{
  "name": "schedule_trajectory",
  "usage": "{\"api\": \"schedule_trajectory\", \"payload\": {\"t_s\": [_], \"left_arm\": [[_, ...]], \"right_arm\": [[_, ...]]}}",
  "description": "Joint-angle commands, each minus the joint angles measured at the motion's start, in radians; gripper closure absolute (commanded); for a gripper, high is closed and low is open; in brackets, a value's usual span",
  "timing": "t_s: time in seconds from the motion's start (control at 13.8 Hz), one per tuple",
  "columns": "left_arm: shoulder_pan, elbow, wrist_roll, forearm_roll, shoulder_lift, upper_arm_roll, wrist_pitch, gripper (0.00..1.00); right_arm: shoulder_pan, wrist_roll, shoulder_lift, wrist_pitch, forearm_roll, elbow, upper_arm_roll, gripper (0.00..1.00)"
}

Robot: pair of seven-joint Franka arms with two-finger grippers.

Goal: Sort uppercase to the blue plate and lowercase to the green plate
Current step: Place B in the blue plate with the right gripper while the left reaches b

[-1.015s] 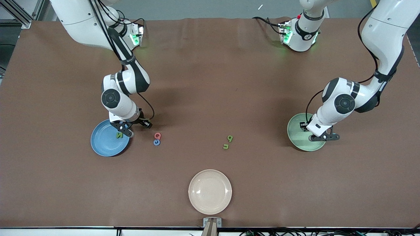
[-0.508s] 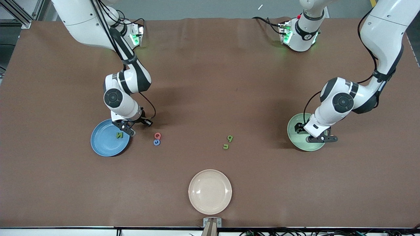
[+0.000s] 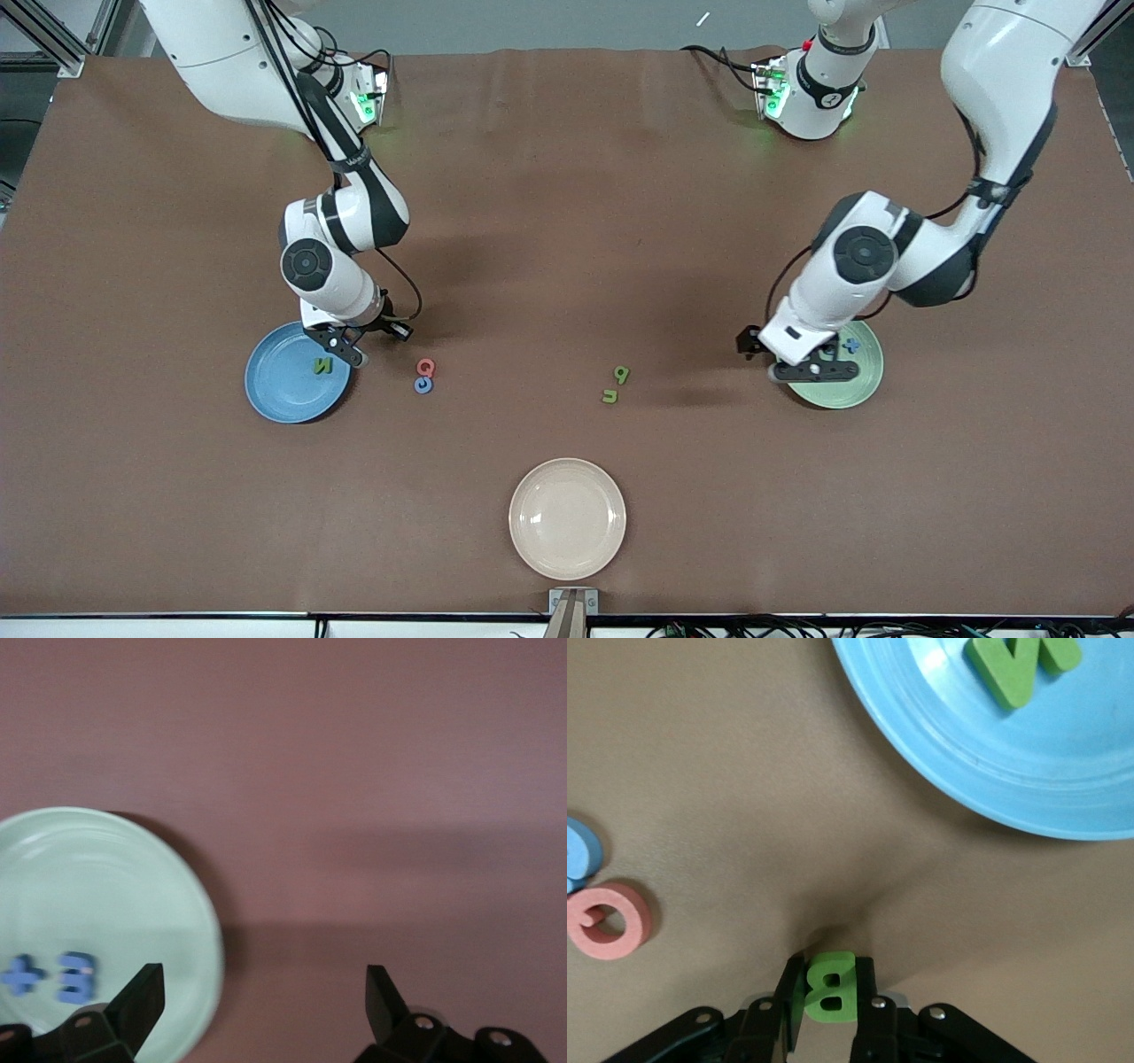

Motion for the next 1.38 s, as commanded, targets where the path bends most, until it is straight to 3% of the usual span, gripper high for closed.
{"api": "schedule_trajectory", "payload": {"t_s": [0.0, 0.22, 0.36, 0.65, 0.87, 1.31], "left_arm": [[-0.121, 0.122, -0.081, 0.017, 0.116, 0.007, -0.026, 0.00], [-0.241, 0.220, -0.081, 0.095, 0.178, 0.033, -0.027, 0.00], [-0.314, 0.283, -0.081, 0.124, 0.218, 0.055, -0.027, 0.00], [-0.497, 0.379, -0.023, 0.115, 0.267, 0.219, -0.027, 0.01], [-0.525, 0.421, 0.108, 0.101, 0.318, 0.227, -0.027, 0.01], [-0.563, 0.496, 0.115, 0.065, 0.385, 0.227, -0.026, 0.05]], "right_arm": [[-0.002, -0.001, -0.065, -0.127, 0.002, 0.026, -0.002, 0.98], [-0.024, -0.039, -0.088, -0.263, 0.002, 0.104, -0.008, 0.98], [-0.099, -0.179, -0.096, -0.267, 0.001, 0.106, -0.008, 0.98], [-0.259, -0.476, -0.083, -0.258, 0.001, 0.101, -0.008, 0.97], [-0.275, -0.498, -0.059, -0.226, 0.001, 0.098, -0.008, 0.97], [-0.278, -0.498, -0.002, -0.169, 0.002, 0.098, -0.008, 0.96]]}}
